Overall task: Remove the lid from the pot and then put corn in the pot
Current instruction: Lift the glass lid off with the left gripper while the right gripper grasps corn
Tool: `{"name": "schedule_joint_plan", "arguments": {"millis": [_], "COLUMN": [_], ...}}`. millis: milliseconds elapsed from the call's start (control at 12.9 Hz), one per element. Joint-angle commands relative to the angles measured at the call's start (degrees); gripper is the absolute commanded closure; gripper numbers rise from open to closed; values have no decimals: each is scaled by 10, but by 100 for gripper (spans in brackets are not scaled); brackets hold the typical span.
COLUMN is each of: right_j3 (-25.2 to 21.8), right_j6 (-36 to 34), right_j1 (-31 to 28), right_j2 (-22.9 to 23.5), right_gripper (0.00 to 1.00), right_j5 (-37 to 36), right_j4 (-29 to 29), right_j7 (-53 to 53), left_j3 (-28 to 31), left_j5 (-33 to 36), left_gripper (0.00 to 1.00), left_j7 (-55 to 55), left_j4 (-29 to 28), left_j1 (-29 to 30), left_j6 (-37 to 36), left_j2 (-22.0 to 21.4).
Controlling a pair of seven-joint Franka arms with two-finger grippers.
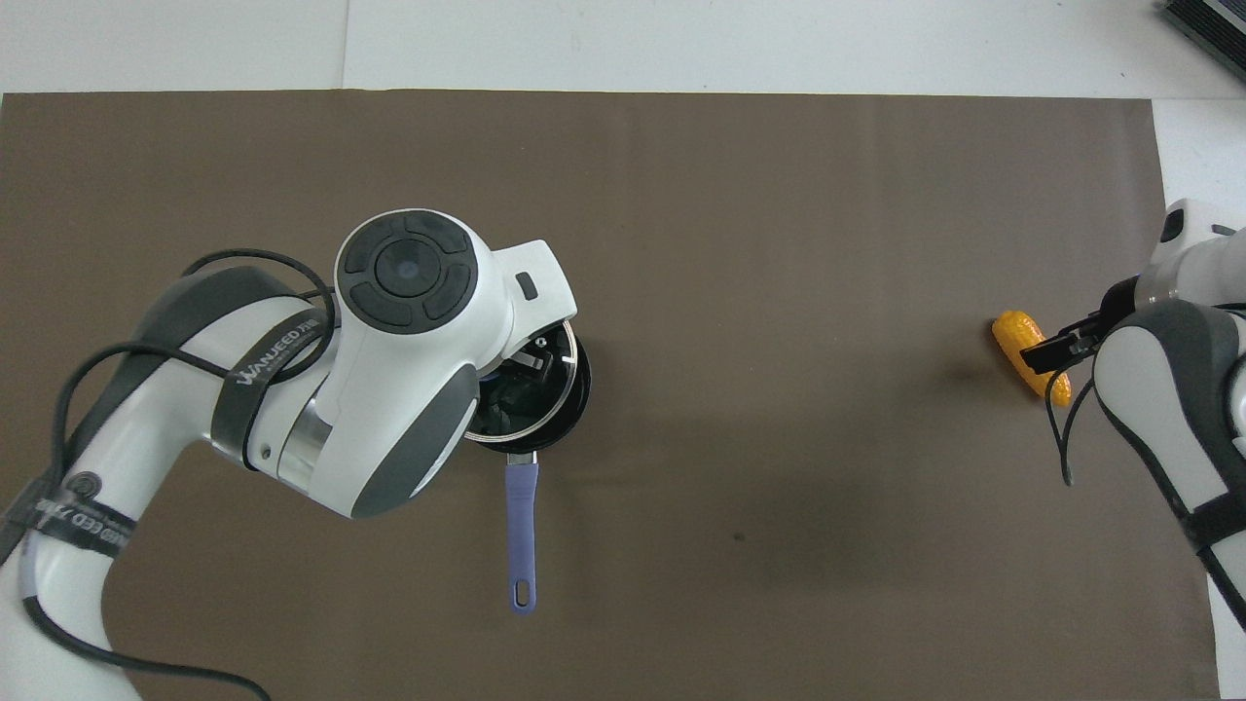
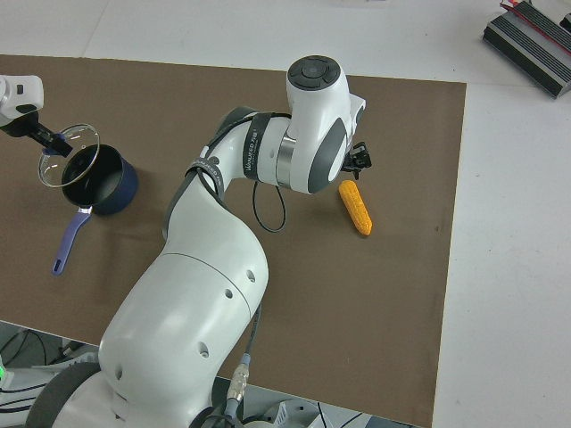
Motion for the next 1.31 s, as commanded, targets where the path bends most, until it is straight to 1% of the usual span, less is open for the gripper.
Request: {"name": "schedule_joint_plan", "arguments": {"millis": [0, 155, 309, 464, 541, 850, 1005, 1082, 1159, 1236], "right_j3": [5, 5, 5, 5, 5, 5, 5, 5, 4, 4], "right_j6": [39, 69, 96, 134, 139, 140, 141, 142, 142, 142], "right_j1": [-14, -29, -37, -40, -39, -38, -38, -38, -38, -38], "right_j2": [24, 41, 63, 95, 101, 99, 98, 100, 101, 101], "right_gripper": [0, 0, 0, 0, 0, 0, 0, 0, 0, 10], "right_j5": [-4, 2, 6, 40, 40, 41, 41, 41, 41, 40], "right_j4": [-9, -21, -25, -25, -25, -32, -35, -35, -35, -35], "right_j7": [-76, -101, -98, -102, -101, -97, -95, -100, -99, -97], "left_j3": [-3, -3, -3, -3, -3, -3, -3, -3, -3, -3], "left_j5": [8, 8, 8, 6, 4, 2, 2, 2, 2, 2], "left_gripper": [100, 100, 100, 100, 100, 100, 100, 100, 100, 100], "left_j7": [62, 114, 169, 231, 272, 389, 416, 430, 444, 461], "left_j4": [2, -4, -6, -17, -18, -41, -48, -63, -88, -106], "left_j1": [46, 82, 120, 160, 186, 267, 294, 310, 323, 340], "left_j6": [-25, -26, -26, -20, -16, -4, 3, 13, 37, 55], "left_j2": [-17, -24, -24, -24, -24, -31, -32, -31, -32, -32]}}
